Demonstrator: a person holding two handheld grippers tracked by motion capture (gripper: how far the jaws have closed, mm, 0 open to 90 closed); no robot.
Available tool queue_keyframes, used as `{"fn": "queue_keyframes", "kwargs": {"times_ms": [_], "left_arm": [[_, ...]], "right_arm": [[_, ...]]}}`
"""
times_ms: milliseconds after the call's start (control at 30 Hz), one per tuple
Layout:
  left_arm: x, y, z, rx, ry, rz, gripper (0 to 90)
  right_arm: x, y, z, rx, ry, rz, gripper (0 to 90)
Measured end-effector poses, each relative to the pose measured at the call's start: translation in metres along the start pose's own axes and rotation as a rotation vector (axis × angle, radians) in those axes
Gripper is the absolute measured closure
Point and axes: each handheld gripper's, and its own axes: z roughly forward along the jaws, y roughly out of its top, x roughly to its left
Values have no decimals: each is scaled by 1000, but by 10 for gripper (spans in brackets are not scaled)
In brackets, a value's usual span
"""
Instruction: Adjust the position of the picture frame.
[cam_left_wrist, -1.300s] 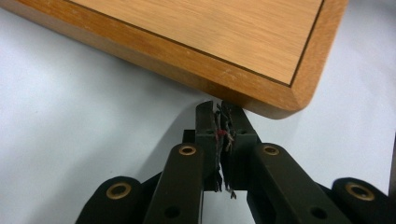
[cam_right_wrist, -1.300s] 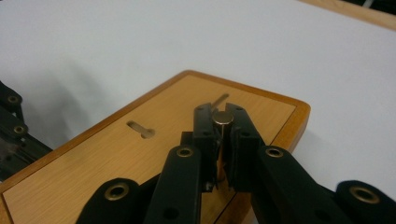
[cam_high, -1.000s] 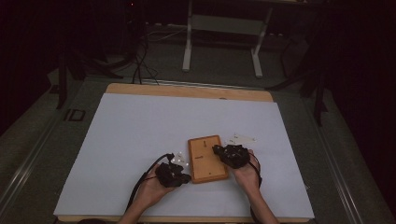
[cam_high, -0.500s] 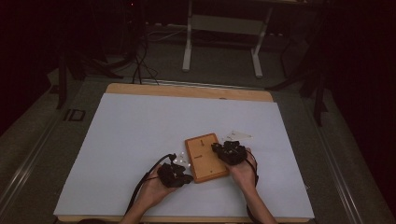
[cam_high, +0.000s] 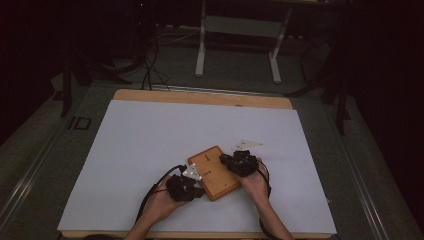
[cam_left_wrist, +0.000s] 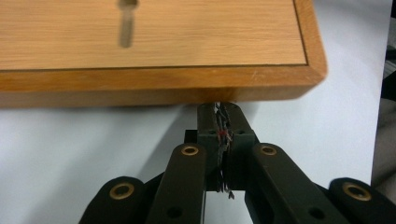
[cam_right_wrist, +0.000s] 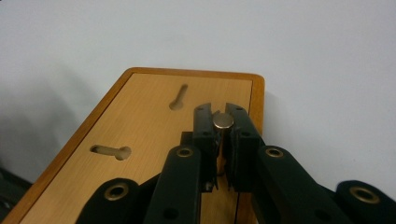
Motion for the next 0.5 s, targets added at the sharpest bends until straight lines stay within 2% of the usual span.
{"fn": "queue_keyframes", "kwargs": {"times_ms": [33,100,267,367,500], "left_arm": [[0,0,0,0,0,0,876],[2,1,-6,-38,-21,-3,876],[-5,2,7,23,-22,40,876],[-11,4,10,19,-26,62,878],[-19,8,13,4,-53,96,886]], "right_arm": [[0,0,0,0,0,0,840],[-2,-2,0,7,5,4,839],[-1,-3,2,5,2,15,837],[0,-1,2,3,-7,11,836],[0,0,2,-3,15,22,836]]}}
